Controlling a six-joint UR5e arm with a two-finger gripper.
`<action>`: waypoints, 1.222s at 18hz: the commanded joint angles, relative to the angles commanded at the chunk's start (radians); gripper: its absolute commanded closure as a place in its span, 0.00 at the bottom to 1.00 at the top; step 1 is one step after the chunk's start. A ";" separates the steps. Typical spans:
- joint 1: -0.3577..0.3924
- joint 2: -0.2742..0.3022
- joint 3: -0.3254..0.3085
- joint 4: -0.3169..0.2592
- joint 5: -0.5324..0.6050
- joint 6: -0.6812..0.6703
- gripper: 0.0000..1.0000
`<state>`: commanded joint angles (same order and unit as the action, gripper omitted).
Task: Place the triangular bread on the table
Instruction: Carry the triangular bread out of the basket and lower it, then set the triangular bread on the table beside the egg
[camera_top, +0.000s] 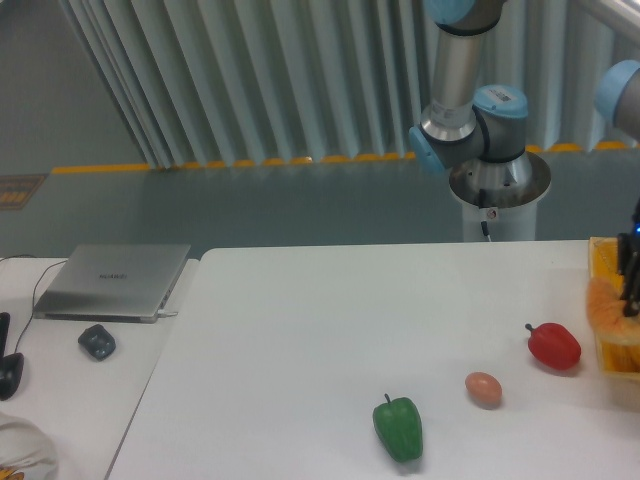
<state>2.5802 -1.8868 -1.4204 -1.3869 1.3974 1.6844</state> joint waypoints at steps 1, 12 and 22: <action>-0.008 0.000 -0.002 0.006 0.003 -0.029 0.86; -0.193 -0.044 -0.055 0.227 0.124 -0.459 0.85; -0.249 -0.129 -0.055 0.324 0.183 -0.525 0.83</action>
<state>2.3316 -2.0156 -1.4757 -1.0632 1.5799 1.1597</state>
